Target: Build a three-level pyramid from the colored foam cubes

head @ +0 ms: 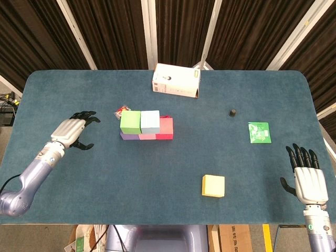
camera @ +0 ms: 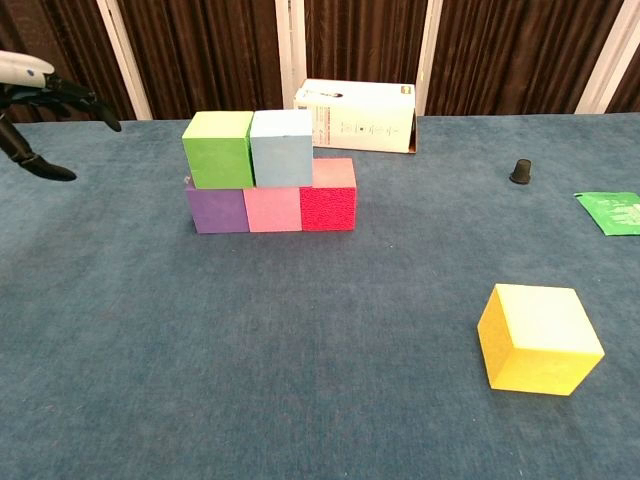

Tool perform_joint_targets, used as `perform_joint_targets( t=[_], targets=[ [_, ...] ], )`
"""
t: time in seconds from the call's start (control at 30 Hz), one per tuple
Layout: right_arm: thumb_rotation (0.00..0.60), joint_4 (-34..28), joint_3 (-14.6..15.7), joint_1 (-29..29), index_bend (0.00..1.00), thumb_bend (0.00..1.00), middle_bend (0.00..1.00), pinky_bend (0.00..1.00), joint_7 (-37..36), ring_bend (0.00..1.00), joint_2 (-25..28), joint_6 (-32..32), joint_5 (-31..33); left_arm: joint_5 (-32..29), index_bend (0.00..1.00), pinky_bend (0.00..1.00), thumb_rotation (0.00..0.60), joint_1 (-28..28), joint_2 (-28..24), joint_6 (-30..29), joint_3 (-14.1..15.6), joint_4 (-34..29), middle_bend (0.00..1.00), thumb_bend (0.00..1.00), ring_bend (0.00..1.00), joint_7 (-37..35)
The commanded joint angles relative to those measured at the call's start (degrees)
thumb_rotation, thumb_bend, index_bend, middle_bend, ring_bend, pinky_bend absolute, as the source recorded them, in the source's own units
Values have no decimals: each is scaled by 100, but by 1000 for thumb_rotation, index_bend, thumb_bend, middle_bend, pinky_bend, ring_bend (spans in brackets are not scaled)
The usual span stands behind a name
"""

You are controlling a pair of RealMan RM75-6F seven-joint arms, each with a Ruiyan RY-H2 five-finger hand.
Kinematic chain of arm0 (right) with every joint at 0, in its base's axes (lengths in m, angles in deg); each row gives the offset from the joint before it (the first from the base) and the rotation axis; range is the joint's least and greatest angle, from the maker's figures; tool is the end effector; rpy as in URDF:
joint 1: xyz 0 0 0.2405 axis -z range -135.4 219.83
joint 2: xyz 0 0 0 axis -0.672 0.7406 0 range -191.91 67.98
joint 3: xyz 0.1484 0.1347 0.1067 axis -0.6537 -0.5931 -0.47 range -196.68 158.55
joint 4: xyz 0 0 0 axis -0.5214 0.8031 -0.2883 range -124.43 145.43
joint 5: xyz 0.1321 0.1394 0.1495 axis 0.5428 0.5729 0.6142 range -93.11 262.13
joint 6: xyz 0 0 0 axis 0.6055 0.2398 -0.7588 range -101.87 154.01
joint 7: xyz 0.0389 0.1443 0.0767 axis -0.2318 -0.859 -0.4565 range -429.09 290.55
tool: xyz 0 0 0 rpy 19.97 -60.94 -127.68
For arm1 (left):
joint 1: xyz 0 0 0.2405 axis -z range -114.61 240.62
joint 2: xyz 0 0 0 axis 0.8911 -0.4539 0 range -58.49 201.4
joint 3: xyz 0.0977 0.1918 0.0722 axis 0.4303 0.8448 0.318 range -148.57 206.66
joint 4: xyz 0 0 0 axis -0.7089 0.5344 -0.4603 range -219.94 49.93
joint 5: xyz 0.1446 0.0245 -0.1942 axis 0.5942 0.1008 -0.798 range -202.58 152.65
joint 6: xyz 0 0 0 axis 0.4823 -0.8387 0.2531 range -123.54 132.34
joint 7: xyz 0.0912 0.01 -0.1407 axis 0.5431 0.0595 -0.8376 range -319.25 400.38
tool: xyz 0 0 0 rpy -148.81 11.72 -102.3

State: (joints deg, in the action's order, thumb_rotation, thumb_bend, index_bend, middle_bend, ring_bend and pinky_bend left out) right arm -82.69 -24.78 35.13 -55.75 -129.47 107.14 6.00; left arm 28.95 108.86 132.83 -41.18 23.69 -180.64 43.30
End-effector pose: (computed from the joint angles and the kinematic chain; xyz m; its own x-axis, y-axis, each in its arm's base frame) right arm -0.2975 -0.2272 0.1002 0.5190 -0.0330 0.8541 -0.8512 0.0704 0.5200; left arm -0.1850 0.3782 0.0540 0.3508 0.3961 0.8485 0.9362 -0.1684 -0.3085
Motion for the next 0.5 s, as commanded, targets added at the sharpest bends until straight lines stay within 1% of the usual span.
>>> perform_joint_targets(
  t=[0.03,0.23,0.5],
  targets=[
    [600,-7,12,-1,51,324,9,0,-15,0,6,-8,-15,90,187,0,600,-72,75,-31,10,85,33,319,0,-73],
    [600,-8,10,-7,51,324,9,0,-17,0,5,-18,-9,86,159,0,600,-7,262,80,-44,197,25,320,0,-25],
    [600,31,-12,-26,51,324,9,0,-6,0,-5,-59,58,-238,156,0,600,221,570,164,-154,263,28,319,0,323]
  ],
)
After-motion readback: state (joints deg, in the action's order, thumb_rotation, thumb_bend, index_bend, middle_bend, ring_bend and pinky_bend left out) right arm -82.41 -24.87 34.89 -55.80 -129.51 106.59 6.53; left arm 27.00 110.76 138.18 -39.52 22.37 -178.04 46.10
